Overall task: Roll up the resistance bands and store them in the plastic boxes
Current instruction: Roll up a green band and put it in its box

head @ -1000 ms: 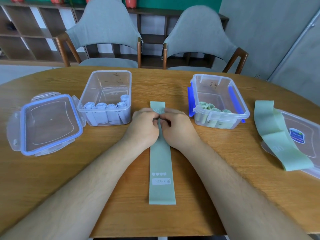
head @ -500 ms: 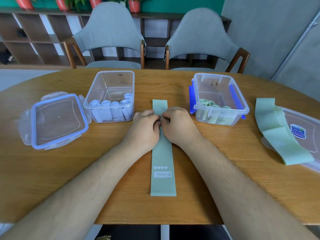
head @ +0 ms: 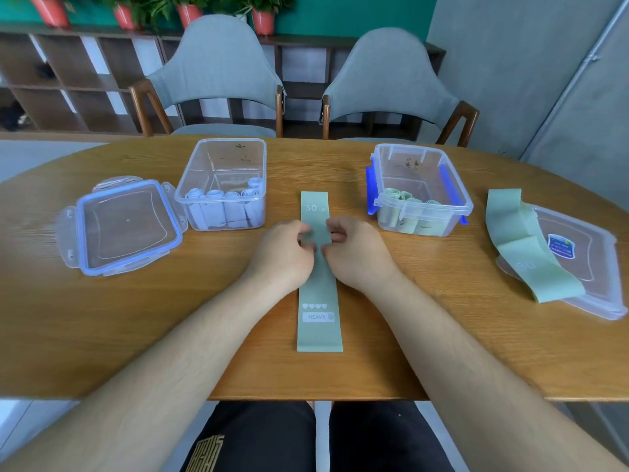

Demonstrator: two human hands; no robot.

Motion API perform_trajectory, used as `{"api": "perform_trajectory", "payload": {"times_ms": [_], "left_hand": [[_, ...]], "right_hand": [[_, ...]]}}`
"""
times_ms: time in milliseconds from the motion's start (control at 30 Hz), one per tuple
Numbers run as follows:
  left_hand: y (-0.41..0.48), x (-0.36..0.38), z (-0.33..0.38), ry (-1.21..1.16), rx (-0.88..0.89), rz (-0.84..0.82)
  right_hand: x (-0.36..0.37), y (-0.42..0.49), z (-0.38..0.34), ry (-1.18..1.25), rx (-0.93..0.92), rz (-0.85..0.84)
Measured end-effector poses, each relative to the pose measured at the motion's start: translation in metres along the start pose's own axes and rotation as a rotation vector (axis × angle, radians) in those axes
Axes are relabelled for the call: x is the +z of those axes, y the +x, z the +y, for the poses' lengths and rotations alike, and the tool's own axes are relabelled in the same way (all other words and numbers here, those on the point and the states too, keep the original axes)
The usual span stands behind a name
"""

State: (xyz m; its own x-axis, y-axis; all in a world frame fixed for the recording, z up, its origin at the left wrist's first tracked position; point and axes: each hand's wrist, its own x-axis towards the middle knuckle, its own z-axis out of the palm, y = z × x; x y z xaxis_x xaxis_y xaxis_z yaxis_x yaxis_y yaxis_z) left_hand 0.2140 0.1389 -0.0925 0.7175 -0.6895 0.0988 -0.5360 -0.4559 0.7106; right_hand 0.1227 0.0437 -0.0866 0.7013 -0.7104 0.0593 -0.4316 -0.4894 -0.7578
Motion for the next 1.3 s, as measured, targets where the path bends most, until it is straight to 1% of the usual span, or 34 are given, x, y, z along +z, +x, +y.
{"api": "perform_trajectory", "payload": {"times_ms": [67, 167, 233, 300, 400, 433, 467, 533, 567, 633, 700, 767, 867, 967, 1100, 1233, 1300], "left_hand": [[-0.006, -0.002, 0.002, -0.038, -0.016, -0.020], [-0.013, -0.008, 0.003, -0.018, -0.047, 0.032], [-0.018, -0.009, 0.005, -0.013, -0.048, 0.028], [-0.021, -0.007, 0.008, -0.069, -0.063, -0.001], [-0.023, -0.009, 0.009, -0.151, -0.082, 0.007], [-0.025, -0.010, 0.009, -0.115, -0.068, 0.013], [-0.027, -0.011, 0.008, -0.051, -0.041, 0.021], [-0.032, -0.011, 0.006, 0.079, 0.070, 0.021], [-0.035, -0.010, 0.006, 0.139, 0.141, -0.001], [-0.040, -0.008, 0.002, 0.237, 0.246, -0.040], [-0.044, -0.009, -0.002, 0.277, 0.294, -0.063], [-0.047, -0.012, -0.007, 0.320, 0.312, -0.053], [-0.057, -0.013, -0.010, 0.389, 0.284, 0.018], [-0.065, -0.009, -0.006, 0.355, 0.261, -0.008], [-0.070, -0.011, 0.005, 0.190, 0.175, -0.026], [-0.078, -0.015, 0.007, 0.231, 0.103, -0.019], [-0.082, -0.015, 0.009, 0.184, 0.110, -0.025]], "right_hand": [[0.000, -0.006, -0.001, 0.030, -0.001, -0.026], [-0.002, -0.014, 0.001, 0.095, 0.005, -0.002], [-0.004, -0.019, 0.001, 0.098, 0.007, -0.001], [-0.003, -0.021, -0.001, 0.114, 0.012, -0.012], [-0.006, -0.025, -0.001, 0.158, 0.000, -0.008], [-0.007, -0.026, 0.000, 0.119, -0.023, -0.009], [-0.008, -0.028, 0.001, 0.029, -0.070, -0.009], [-0.006, -0.033, 0.004, -0.162, -0.206, -0.020], [-0.002, -0.035, 0.006, -0.220, -0.261, -0.043], [0.002, -0.040, 0.008, -0.286, -0.292, -0.119], [0.001, -0.043, 0.011, -0.342, -0.324, -0.149], [-0.003, -0.047, 0.013, -0.389, -0.331, -0.150], [-0.007, -0.055, 0.013, -0.517, -0.262, -0.152], [-0.003, -0.060, 0.009, -0.447, -0.260, -0.181], [-0.002, -0.063, 0.007, -0.341, -0.250, -0.198], [-0.005, -0.077, 0.004, -0.377, -0.226, -0.129], [-0.004, -0.084, 0.001, -0.349, -0.225, -0.140]]}}
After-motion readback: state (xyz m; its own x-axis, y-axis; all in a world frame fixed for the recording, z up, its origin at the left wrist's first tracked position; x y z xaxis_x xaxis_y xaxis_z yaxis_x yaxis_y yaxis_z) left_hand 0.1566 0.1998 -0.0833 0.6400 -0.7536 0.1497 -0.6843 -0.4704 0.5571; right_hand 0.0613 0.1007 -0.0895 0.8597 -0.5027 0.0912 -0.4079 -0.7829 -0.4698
